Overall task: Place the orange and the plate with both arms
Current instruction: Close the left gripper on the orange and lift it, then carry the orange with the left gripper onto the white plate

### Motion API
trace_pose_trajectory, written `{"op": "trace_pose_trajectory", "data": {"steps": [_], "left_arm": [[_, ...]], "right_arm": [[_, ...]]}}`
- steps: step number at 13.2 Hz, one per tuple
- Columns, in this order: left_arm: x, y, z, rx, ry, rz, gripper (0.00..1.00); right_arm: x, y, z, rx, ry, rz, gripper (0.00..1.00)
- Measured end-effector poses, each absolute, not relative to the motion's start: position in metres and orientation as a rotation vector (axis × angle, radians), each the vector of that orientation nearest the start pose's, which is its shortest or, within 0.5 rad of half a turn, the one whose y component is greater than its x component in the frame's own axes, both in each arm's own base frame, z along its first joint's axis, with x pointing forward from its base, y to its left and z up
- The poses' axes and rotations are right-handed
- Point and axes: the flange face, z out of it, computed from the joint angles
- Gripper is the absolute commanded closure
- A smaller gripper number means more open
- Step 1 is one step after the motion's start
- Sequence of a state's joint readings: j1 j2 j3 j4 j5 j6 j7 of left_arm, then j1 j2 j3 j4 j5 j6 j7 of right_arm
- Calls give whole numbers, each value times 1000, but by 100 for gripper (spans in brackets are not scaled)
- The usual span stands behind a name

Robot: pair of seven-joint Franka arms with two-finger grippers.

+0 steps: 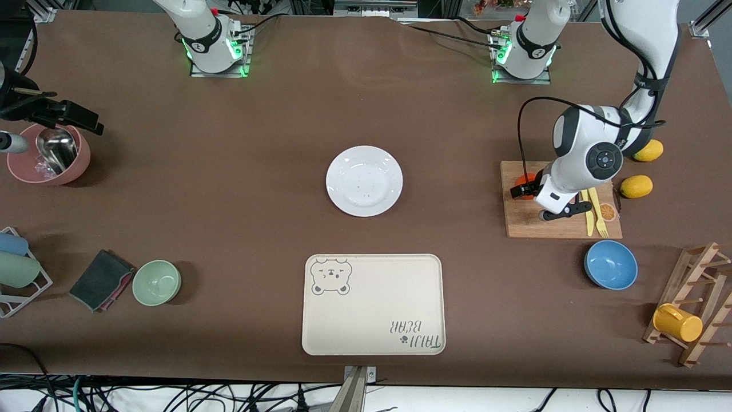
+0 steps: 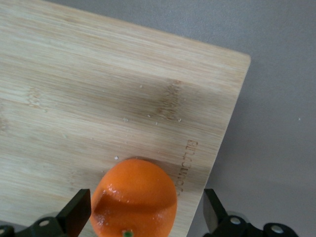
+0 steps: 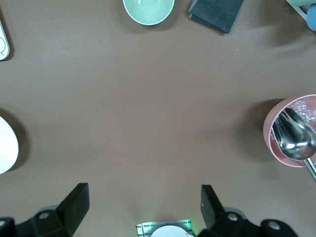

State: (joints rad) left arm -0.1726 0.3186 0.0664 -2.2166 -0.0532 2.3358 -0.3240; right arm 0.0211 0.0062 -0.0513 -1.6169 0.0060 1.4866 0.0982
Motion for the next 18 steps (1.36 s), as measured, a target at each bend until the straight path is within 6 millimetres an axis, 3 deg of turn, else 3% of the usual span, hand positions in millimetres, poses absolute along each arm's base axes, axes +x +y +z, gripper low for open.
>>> {"op": "trace_pose_trajectory", "data": {"steps": [4,8,14,18], "left_arm": [[525,-56,211,-3077,-362,310,1],[524,-52,205,-3081,-321,320,59],[524,-52,206,-3082,-317,318,100],[532,-60,223,-3101,-300,266,100]], "right_arm": [[545,-16,593,-3127,201,214,0],[545,-16,593,-3127,201,214,0],[545,-16,593,-3127,201,214,0],[545,-16,593,-3127,201,214,0]]}}
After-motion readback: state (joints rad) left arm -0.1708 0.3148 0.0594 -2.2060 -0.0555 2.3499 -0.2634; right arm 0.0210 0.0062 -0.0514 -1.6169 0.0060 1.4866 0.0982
